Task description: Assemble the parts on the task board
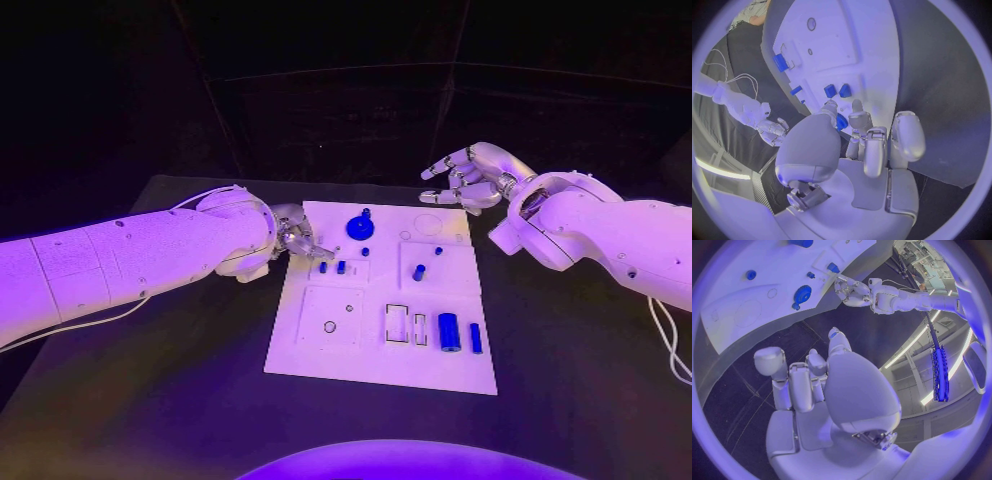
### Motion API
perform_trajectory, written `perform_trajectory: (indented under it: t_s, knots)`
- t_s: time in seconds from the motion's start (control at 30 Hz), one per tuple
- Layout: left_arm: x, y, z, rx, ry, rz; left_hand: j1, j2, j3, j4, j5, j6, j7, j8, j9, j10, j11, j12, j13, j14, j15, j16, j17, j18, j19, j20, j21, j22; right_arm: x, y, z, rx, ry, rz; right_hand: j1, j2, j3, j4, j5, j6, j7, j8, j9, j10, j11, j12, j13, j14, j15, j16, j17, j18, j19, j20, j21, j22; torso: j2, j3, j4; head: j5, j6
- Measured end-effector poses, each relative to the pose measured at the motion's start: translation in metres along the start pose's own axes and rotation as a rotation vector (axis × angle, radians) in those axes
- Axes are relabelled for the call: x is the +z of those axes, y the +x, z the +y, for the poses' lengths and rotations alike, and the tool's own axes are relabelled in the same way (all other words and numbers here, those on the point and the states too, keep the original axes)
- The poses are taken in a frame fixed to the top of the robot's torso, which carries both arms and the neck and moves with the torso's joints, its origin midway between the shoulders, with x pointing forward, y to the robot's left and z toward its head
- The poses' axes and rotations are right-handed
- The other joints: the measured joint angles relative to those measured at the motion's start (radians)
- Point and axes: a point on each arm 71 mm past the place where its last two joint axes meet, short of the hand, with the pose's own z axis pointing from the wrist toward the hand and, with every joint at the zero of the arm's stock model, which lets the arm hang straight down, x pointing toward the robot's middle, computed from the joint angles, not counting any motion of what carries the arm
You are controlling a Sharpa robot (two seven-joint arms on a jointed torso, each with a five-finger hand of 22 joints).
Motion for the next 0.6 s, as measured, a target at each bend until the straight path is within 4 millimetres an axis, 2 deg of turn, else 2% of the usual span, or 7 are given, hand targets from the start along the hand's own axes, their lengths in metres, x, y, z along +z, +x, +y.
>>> perform_trajectory:
  t_s: [0.13, 0.2, 0.27, 0.33, 0.4, 0.47, 0.6]
  knots:
    - [-0.002, -0.002, -0.001, -0.085, 0.042, -0.026, 0.019, 0.019, -0.036, 0.001, 0.000, -0.070, 0.030, -0.035, -0.023, -0.102, 0.027, -0.113, -0.125, -0.001, 0.021, -0.049, 0.000, 0.020, -0.060, 0.017, -0.099, -0.097, 0.000, 0.000, 0.000, 0.000, 0.001, 0.000, 0.000, 0.000, 0.000, 0.000, 0.000, 0.000, 0.000, 0.000, 0.000, 0.000, 0.000, 0.000, 0.000, 0.000, 0.000, 0.000, 0.000, 0.000, 0.000, 0.000, 0.000, 0.000, 0.000, 0.0000, 0.0004, -0.003, 0.002]
    - [-0.002, -0.004, -0.003, -0.126, 0.074, -0.040, 0.034, 0.028, -0.050, 0.000, 0.000, -0.114, 0.053, -0.061, -0.043, -0.173, 0.049, -0.162, -0.172, -0.006, 0.042, -0.143, -0.001, 0.053, -0.152, 0.032, -0.239, -0.234, 0.000, 0.000, 0.000, 0.000, 0.001, -0.001, 0.000, 0.000, 0.000, 0.000, 0.000, 0.000, 0.000, 0.000, 0.000, 0.000, 0.000, 0.000, 0.000, 0.000, 0.000, 0.000, 0.000, 0.000, 0.000, 0.000, 0.000, 0.000, 0.000, 0.0000, 0.0004, -0.004, 0.003]
    - [-0.002, -0.006, -0.006, -0.171, 0.125, -0.058, 0.091, 0.038, -0.052, -0.014, 0.000, -0.151, 0.076, -0.084, -0.066, -0.252, 0.077, -0.210, -0.207, -0.085, 0.064, -0.302, -0.127, 0.082, -0.266, 0.051, -0.410, -0.386, 0.000, 0.000, 0.000, 0.000, 0.002, -0.001, 0.000, 0.000, 0.000, 0.000, 0.000, 0.000, 0.000, 0.000, 0.000, 0.000, 0.000, 0.000, -0.001, 0.000, 0.000, 0.000, 0.000, 0.000, 0.000, 0.000, 0.000, -0.001, 0.000, 0.0001, 0.0005, -0.005, 0.004]
    - [0.000, -0.008, -0.012, -0.202, 0.178, -0.077, 0.205, 0.051, -0.024, -0.056, 0.000, -0.183, 0.101, -0.112, -0.095, -0.338, 0.100, -0.271, -0.253, -0.223, 0.087, -0.504, -0.330, 0.081, -0.328, 0.072, -0.504, -0.453, 0.000, 0.000, 0.000, 0.000, 0.002, -0.001, 0.000, 0.000, 0.000, 0.000, 0.000, 0.000, 0.000, 0.000, 0.000, 0.000, 0.000, 0.000, -0.001, 0.000, 0.000, 0.000, 0.000, 0.000, 0.000, 0.000, 0.000, -0.001, 0.000, 0.0002, 0.0004, -0.007, 0.006]
    - [0.002, -0.010, -0.020, -0.221, 0.252, -0.101, 0.297, 0.057, 0.007, -0.093, 0.003, -0.195, 0.118, -0.135, -0.124, -0.385, 0.117, -0.331, -0.305, -0.310, 0.105, -0.626, -0.452, 0.082, -0.356, 0.089, -0.557, -0.488, 0.000, 0.000, 0.000, 0.000, 0.002, -0.001, 0.000, 0.000, 0.000, 0.000, 0.000, 0.000, 0.000, 0.000, 0.000, 0.000, 0.000, 0.000, -0.001, 0.000, 0.000, 0.000, 0.000, 0.000, 0.000, 0.000, 0.000, -0.001, 0.000, 0.0001, 0.0004, -0.010, 0.009]
    - [0.003, -0.011, -0.029, -0.223, 0.320, -0.123, 0.366, 0.053, 0.035, -0.121, 0.003, -0.181, 0.126, -0.165, -0.162, -0.390, 0.120, -0.389, -0.369, -0.336, 0.111, -0.675, -0.505, 0.088, -0.363, 0.096, -0.593, -0.515, 0.001, 0.000, 0.000, 0.000, 0.001, 0.000, 0.000, 0.000, 0.000, 0.000, 0.000, 0.000, 0.000, 0.000, 0.000, 0.000, 0.000, 0.000, -0.001, 0.000, 0.000, 0.000, 0.000, 0.000, 0.000, 0.000, 0.000, -0.001, 0.000, 0.0001, 0.0002, -0.012, 0.010]
    - [0.007, -0.011, -0.045, -0.191, 0.454, -0.168, 0.421, 0.019, 0.058, -0.143, 0.003, -0.118, 0.114, -0.237, -0.250, -0.340, 0.122, -0.497, -0.504, -0.330, 0.104, -0.696, -0.558, 0.097, -0.340, 0.100, -0.628, -0.547, 0.001, 0.001, 0.001, 0.001, -0.001, 0.002, -0.003, 0.003, 0.000, 0.000, 0.000, 0.000, 0.000, 0.000, 0.000, 0.000, 0.000, 0.000, -0.001, 0.000, 0.000, 0.000, 0.000, 0.000, 0.000, 0.000, 0.000, -0.001, 0.001, -0.0003, -0.0015, -0.016, 0.013]
